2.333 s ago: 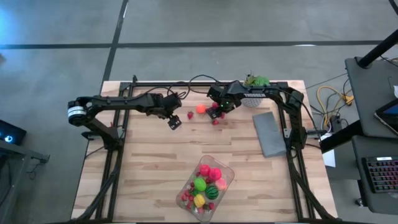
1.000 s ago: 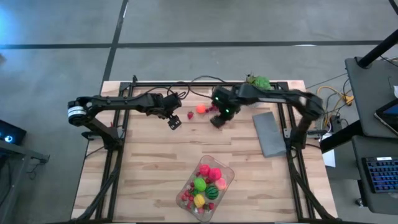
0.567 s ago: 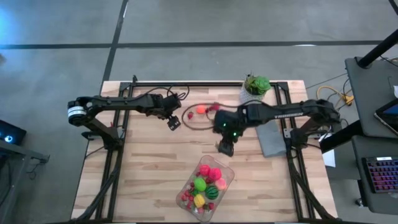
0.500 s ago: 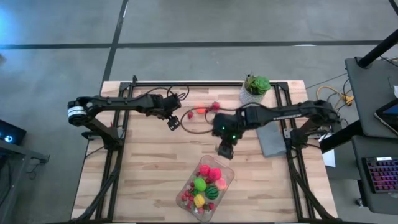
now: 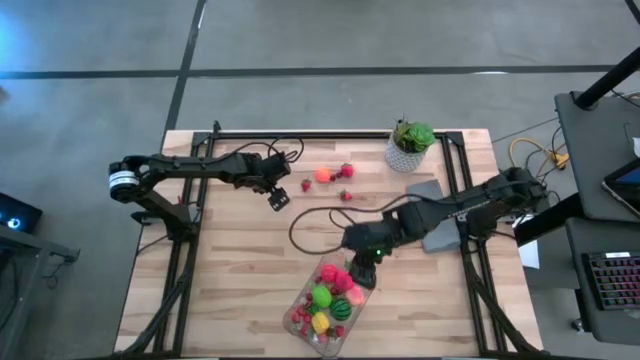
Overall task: Pick and placing Produce into tupperware
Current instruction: Put the red strawberry into the transparent basket
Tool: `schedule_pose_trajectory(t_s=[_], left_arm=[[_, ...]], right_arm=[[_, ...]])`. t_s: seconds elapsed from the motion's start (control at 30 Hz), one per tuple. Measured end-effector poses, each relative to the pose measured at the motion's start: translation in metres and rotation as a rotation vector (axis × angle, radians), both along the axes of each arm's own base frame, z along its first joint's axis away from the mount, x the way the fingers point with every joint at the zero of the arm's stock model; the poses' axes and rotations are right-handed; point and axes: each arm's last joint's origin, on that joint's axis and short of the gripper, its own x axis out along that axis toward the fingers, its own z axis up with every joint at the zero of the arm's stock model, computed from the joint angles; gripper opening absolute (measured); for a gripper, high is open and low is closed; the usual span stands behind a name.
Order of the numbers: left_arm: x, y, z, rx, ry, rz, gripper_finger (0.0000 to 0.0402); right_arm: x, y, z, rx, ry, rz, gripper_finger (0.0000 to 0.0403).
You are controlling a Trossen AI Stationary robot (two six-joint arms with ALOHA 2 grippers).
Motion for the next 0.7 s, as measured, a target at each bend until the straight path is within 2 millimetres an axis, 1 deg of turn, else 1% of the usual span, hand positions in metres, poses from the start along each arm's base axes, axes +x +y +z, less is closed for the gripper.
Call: schedule_pose_trajectory(t_s=[0.2, 0.3, 0.37, 0.57, 0.7], left_arm=[[0.005, 0.002, 0.004, 0.022, -0.047, -0.005, 0.0265], [0.009, 0.003, 0.006, 0.053, -0.083, -0.033, 0.0265], [0.010, 0.004, 0.007, 0.058, -0.096, -0.035, 0.0265], [0.013, 0.005, 0.009, 0.069, -0.120, -0.035, 0.0265], [0.013, 0.005, 0.010, 0.083, -0.125, -0.029, 0.0265]], right_arm=[[-0.008, 0.028, 0.001, -0.085, -0.035, -0.178, 0.0151], [-0.010, 0.038, 0.001, -0.054, -0.040, -0.237, 0.0163], [-0.008, 0.044, -0.001, -0.031, -0.048, -0.250, 0.0176], [0.001, 0.053, -0.017, -0.024, 0.007, -0.244, 0.0221], [0.001, 0.051, -0.015, -0.025, -0.001, -0.267, 0.0242]])
